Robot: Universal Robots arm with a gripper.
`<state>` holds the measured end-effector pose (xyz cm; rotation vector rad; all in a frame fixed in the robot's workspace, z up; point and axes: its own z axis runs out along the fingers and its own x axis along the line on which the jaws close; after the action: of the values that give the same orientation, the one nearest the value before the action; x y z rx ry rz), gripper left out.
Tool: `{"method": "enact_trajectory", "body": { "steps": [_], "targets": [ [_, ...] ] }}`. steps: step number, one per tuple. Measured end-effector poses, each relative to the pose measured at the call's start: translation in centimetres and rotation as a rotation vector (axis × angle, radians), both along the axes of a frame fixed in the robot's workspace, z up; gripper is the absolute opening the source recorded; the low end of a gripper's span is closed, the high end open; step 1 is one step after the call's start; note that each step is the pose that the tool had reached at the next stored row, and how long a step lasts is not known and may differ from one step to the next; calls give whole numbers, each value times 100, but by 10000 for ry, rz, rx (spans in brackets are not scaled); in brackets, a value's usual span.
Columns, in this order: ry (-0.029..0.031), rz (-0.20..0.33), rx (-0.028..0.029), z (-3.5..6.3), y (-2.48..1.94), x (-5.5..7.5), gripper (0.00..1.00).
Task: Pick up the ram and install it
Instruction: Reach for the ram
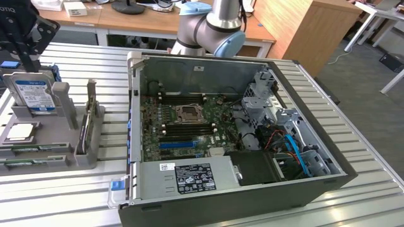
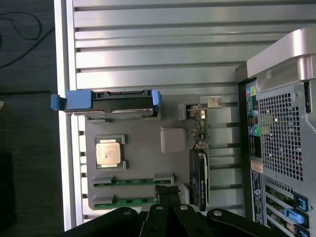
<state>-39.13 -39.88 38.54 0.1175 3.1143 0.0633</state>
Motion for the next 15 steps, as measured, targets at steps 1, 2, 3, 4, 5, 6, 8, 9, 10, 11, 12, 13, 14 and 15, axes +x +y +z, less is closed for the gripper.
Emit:
{"method": "enact_trajectory", "body": {
  "steps": [1,2,3,4,5,6,8,9,10,11,12,13,14,15],
  "targets": [
    [0,0,1,-2,0,-17,11],
    [0,1,1,-4,0,-30,11],
    [2,1,1,-6,0,-44,11],
    [5,1,0,-7,0,-56,11],
    [6,0,0,-8,0,-68,11],
    [7,1,0,-9,0,-75,11],
    [7,3,0,-10,-1,-78,11],
    [7,2,1,-10,-1,-78,11],
    [7,2,1,-10,0,-78,11],
    [7,0,0,-10,0,-79,11],
    [7,1,0,-10,0,-79,11],
    [9,1,-1,-10,0,-81,11],
    [8,-1,-1,-10,0,-90,11],
    [8,-1,-1,-10,0,-104,11]
  ]
}}
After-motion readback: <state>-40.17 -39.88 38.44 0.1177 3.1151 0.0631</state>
